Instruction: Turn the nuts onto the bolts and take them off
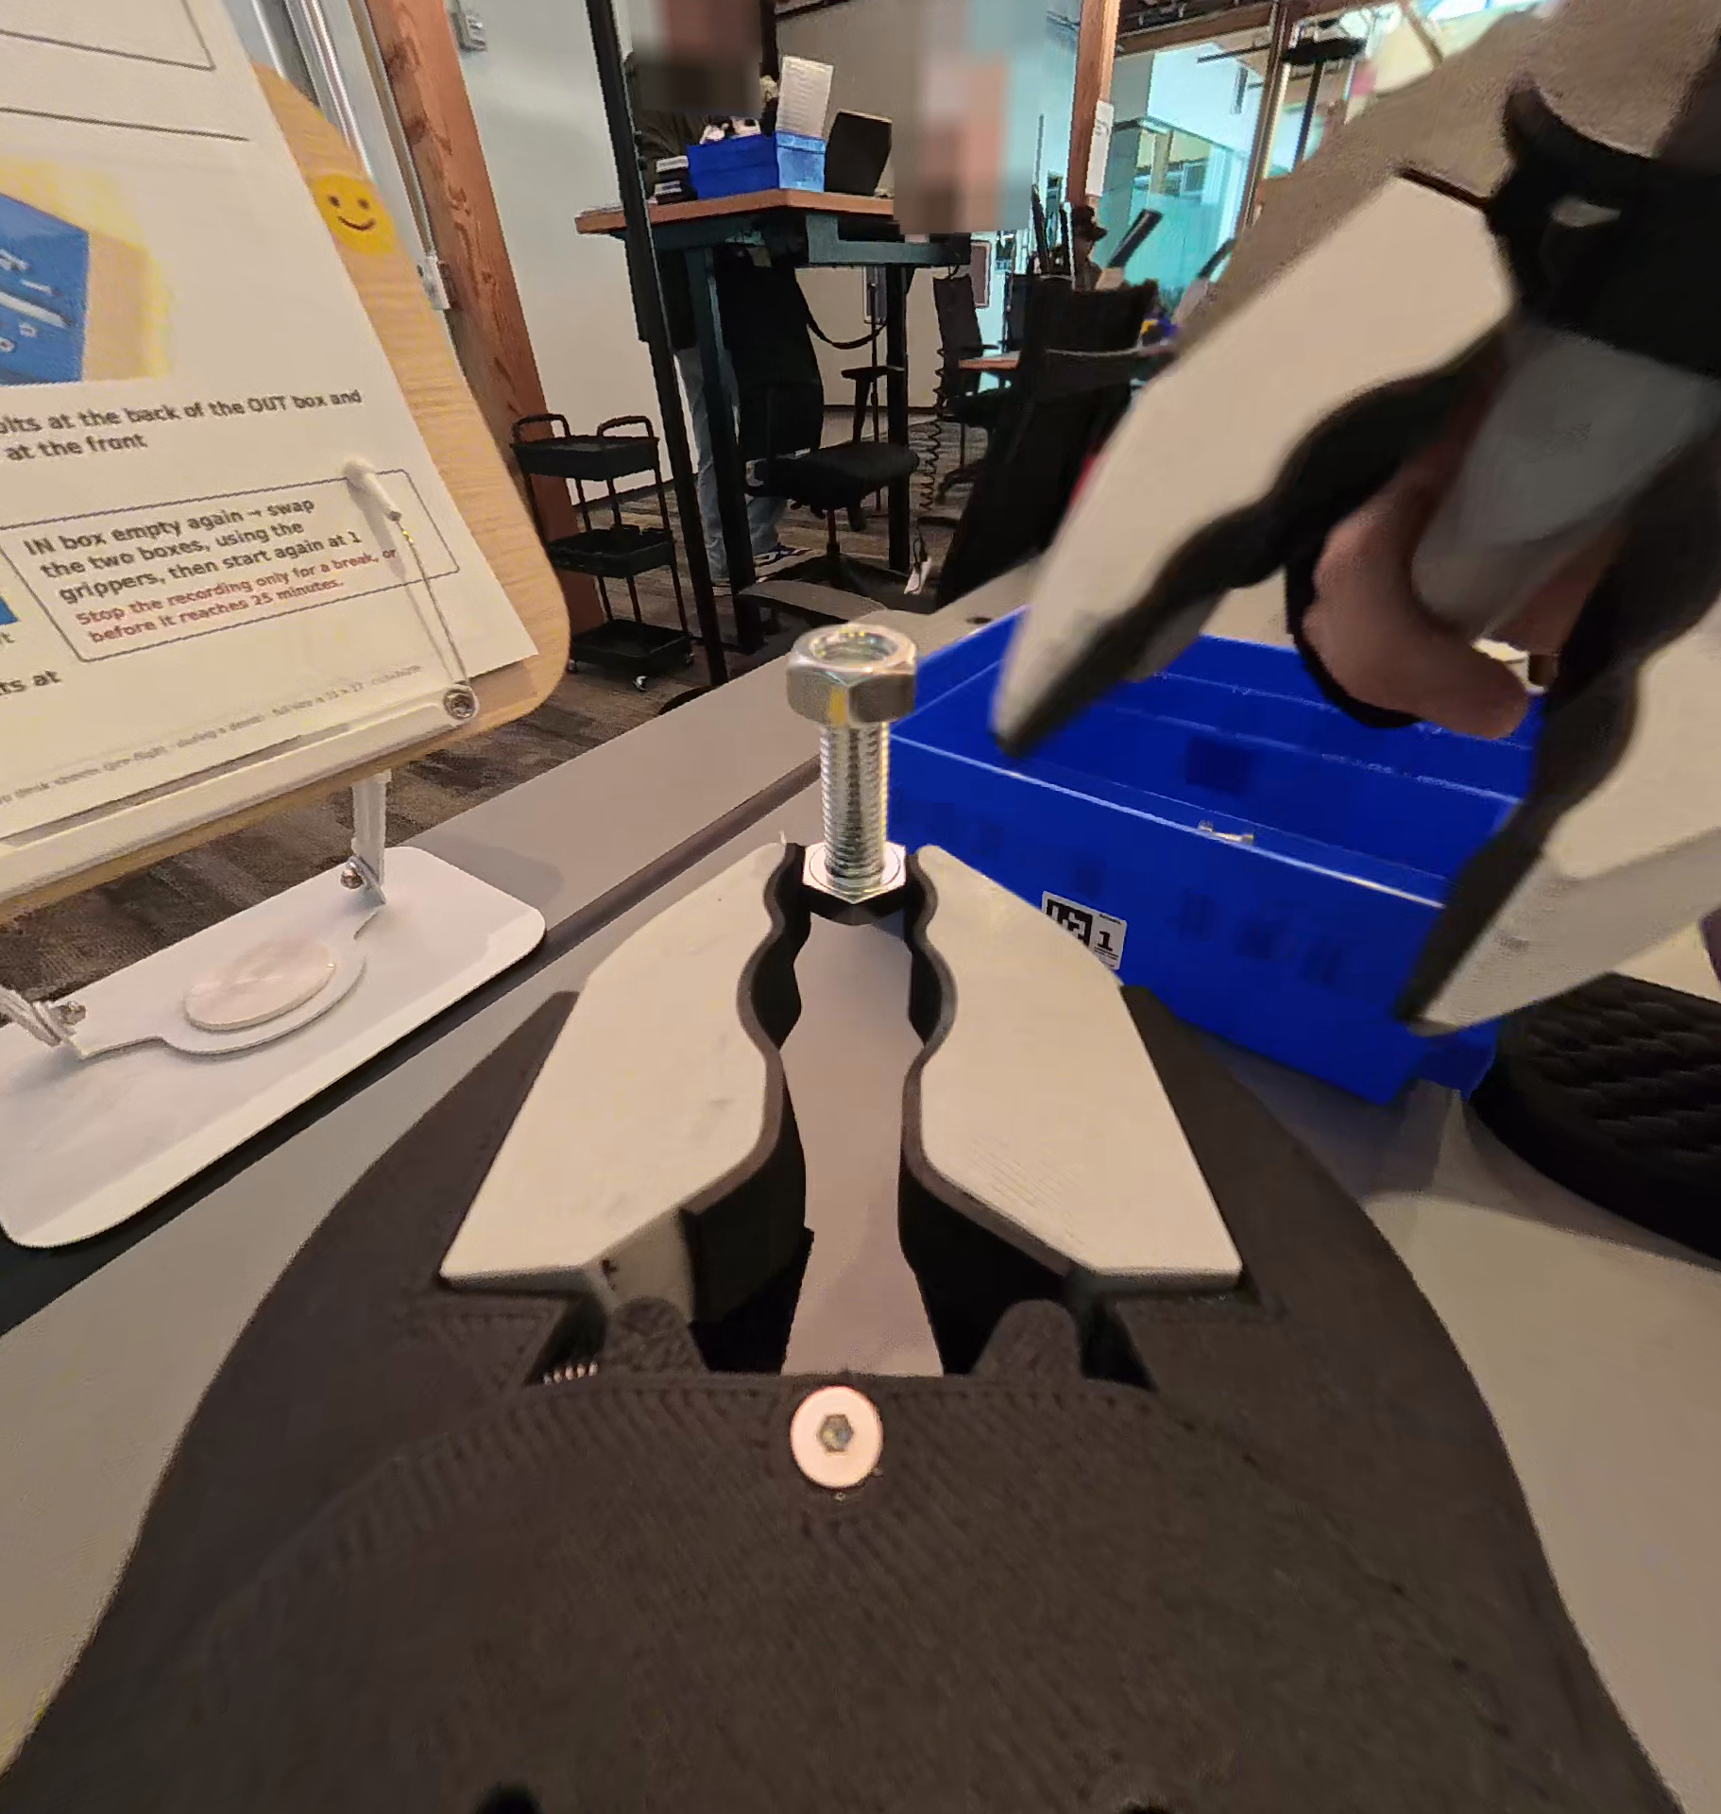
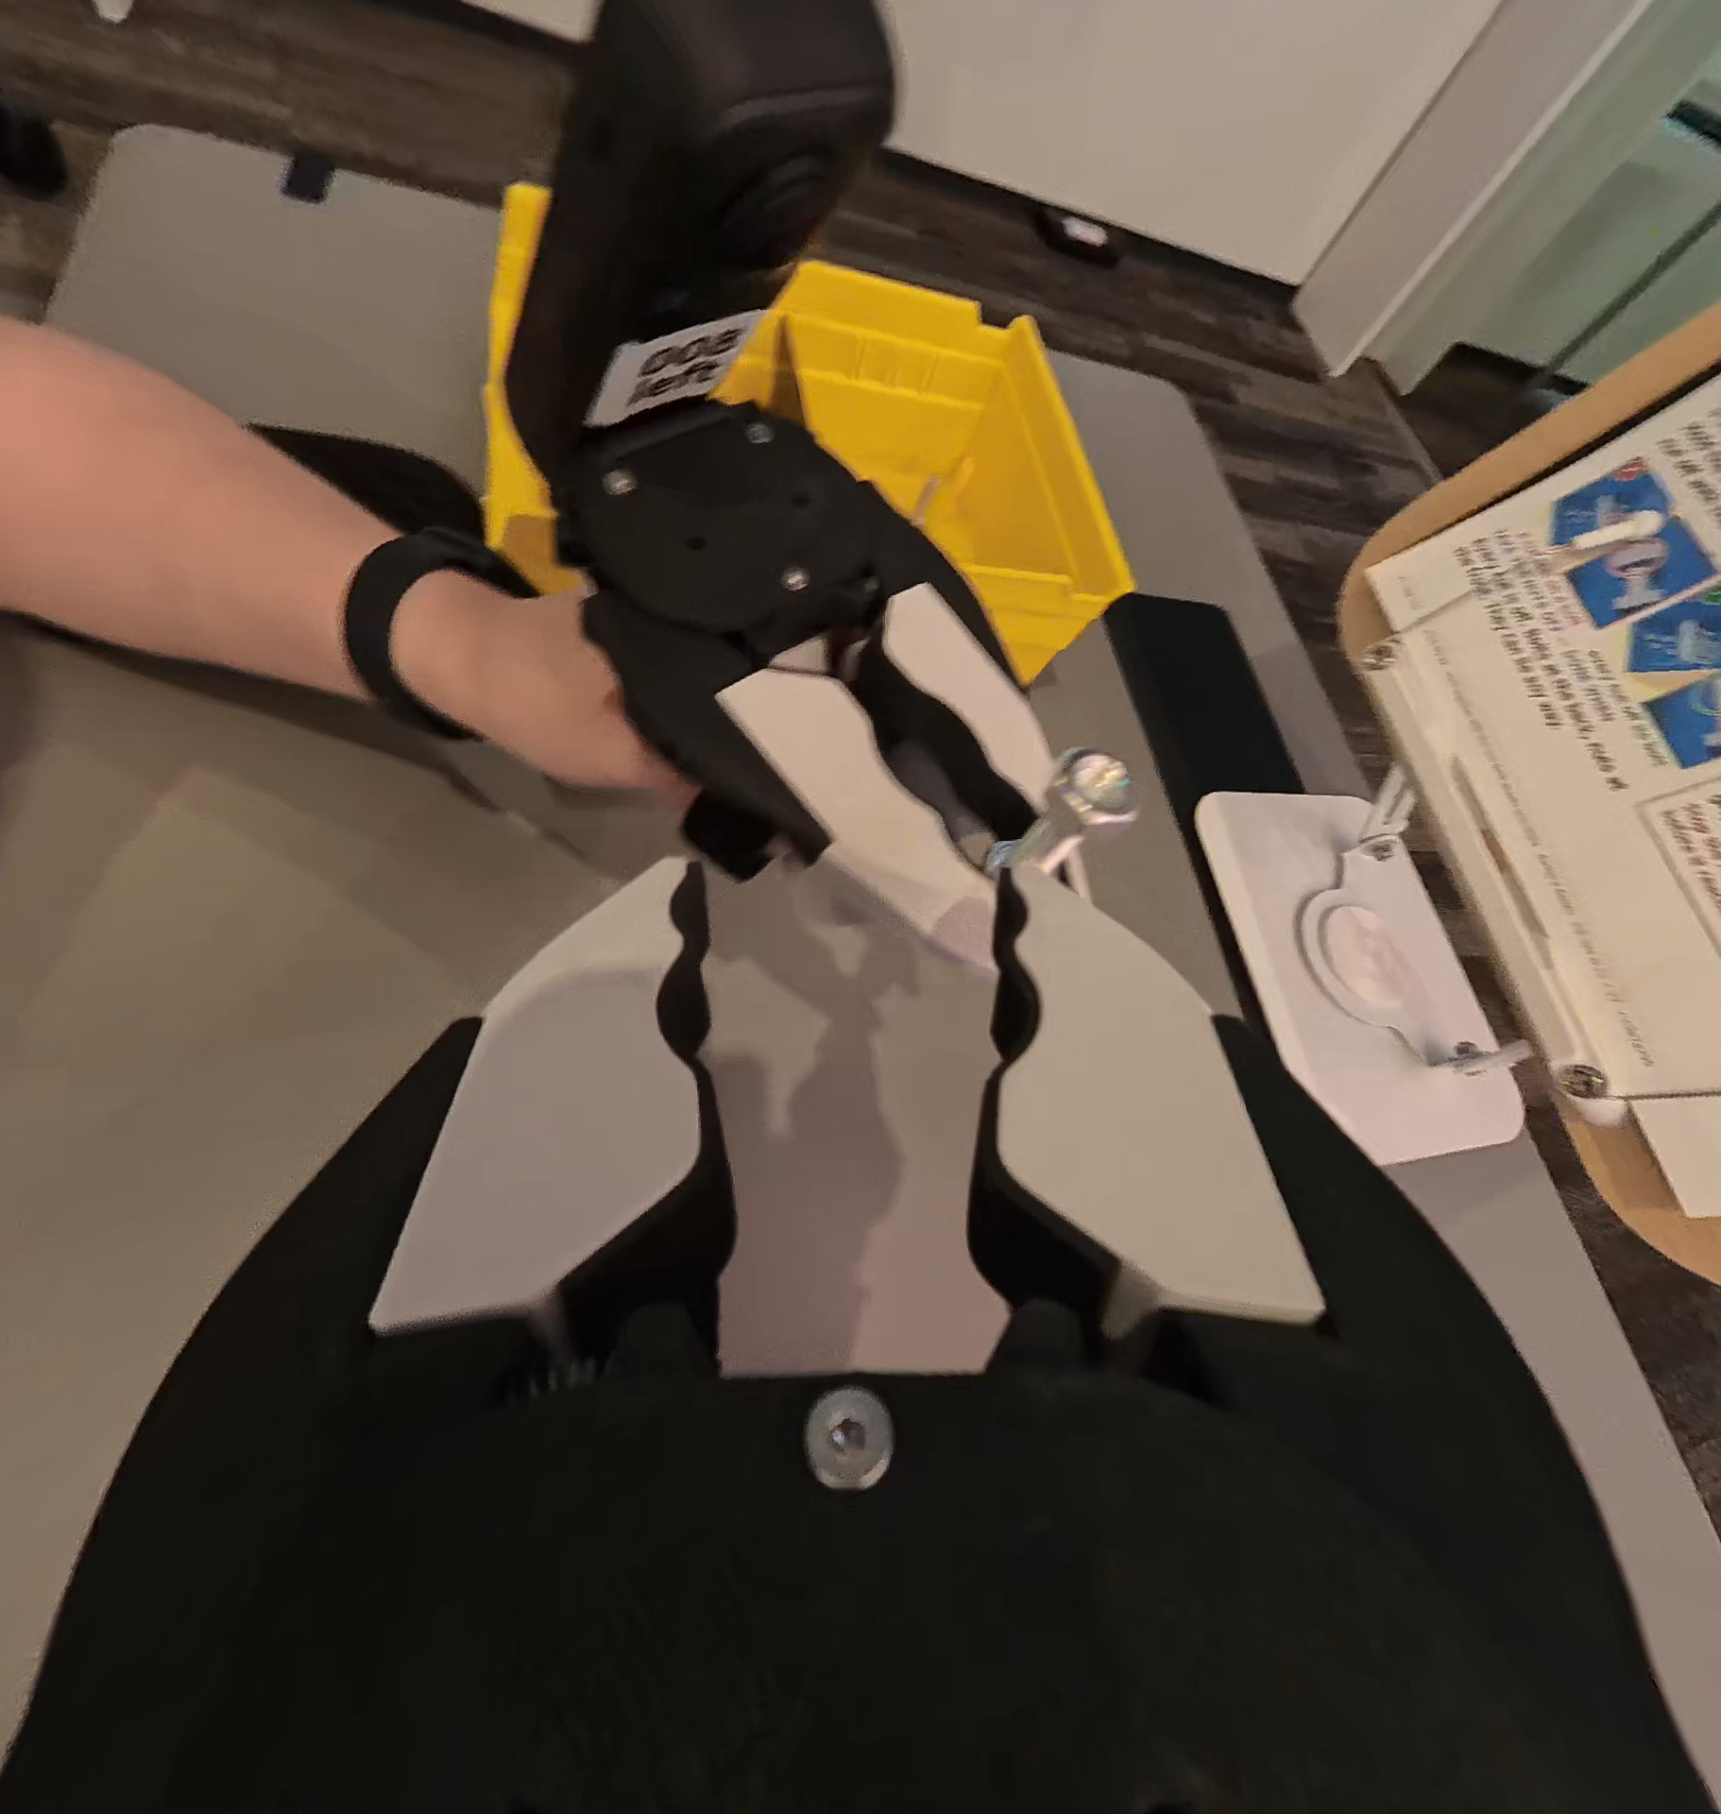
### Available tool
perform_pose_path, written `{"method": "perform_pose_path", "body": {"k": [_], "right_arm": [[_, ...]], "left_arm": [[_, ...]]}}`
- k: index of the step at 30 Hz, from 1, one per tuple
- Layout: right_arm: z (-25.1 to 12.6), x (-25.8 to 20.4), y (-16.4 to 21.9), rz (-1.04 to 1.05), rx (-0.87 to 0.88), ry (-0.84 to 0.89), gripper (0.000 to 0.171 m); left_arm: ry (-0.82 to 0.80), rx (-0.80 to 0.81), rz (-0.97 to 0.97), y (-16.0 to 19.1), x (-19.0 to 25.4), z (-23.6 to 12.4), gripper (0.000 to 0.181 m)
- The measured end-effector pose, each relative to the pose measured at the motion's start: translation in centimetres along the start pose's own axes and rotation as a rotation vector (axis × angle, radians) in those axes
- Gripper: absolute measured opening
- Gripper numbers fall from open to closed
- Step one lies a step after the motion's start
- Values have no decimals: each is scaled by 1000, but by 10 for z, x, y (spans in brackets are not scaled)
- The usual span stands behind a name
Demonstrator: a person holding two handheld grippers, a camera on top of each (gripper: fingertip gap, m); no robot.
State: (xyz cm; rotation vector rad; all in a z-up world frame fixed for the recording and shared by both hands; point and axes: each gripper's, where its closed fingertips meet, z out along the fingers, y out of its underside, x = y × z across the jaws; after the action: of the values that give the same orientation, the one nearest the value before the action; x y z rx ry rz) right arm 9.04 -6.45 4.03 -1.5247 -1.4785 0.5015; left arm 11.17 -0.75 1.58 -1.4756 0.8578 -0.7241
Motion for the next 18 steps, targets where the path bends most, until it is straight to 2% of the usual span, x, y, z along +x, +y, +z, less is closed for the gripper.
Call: {"method": "perform_pose_path", "body": {"k": [3,5,10,11,13,15,18], "right_arm": [[-6,11,-10,1,46,81,56],[-7,24,-18,34,105,151,67],[4,11,-15,34,84,78,78],[3,7,-15,17,80,61,76],[-2,-6,-18,-5,88,-13,59],[-6,1,-26,4,122,42,59],[-8,16,-33,46,189,116,76]], "left_arm": [[3,13,0,-3,-1,-2,18],[6,10,28,-3,4,-1,18],[8,6,30,-4,6,0,18],[1,6,20,-4,3,-1,18],[-1,20,-11,-7,-2,-3,18],[6,32,-20,-9,-3,-5,18],[18,35,5,-11,4,-4,18]]}}
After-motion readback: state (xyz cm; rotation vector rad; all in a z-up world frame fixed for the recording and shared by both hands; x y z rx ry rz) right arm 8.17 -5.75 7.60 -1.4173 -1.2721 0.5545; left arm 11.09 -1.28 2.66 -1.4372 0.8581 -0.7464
